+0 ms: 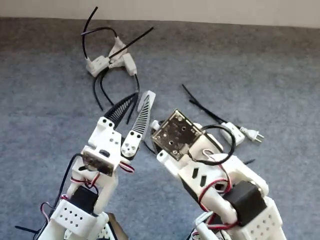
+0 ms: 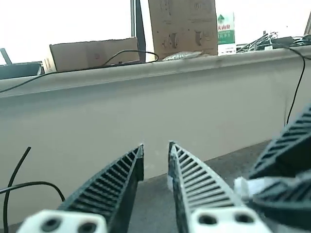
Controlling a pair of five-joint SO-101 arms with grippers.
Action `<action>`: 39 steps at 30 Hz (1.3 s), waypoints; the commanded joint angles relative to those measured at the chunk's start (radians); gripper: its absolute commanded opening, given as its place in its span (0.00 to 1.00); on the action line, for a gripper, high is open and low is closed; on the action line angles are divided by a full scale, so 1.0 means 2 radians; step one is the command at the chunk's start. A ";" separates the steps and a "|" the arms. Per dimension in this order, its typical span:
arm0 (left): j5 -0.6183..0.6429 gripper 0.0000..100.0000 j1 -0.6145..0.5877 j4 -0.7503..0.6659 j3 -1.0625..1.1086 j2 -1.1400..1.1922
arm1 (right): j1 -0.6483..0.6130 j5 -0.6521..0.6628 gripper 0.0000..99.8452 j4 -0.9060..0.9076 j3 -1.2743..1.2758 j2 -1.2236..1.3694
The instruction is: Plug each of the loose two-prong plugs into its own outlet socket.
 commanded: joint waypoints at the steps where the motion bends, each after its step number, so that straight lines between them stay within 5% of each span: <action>1: -0.009 0.12 0.013 -0.002 0.008 0.007 | -0.011 -0.007 0.01 -0.001 -0.052 -0.001; 14: -0.010 0.12 0.007 -0.001 0.009 0.007 | 0.020 -0.005 0.01 0.008 -0.049 0.003; 22: 0.038 0.12 -0.119 0.014 0.004 0.007 | 0.137 -0.007 0.01 0.006 -0.021 0.003; 26: 0.149 0.12 -0.192 0.108 -0.049 0.013 | 0.163 -0.008 0.01 0.005 0.008 0.003; 39: 0.150 0.12 -0.181 0.363 -0.339 0.300 | 0.164 -0.008 0.01 0.003 0.113 0.003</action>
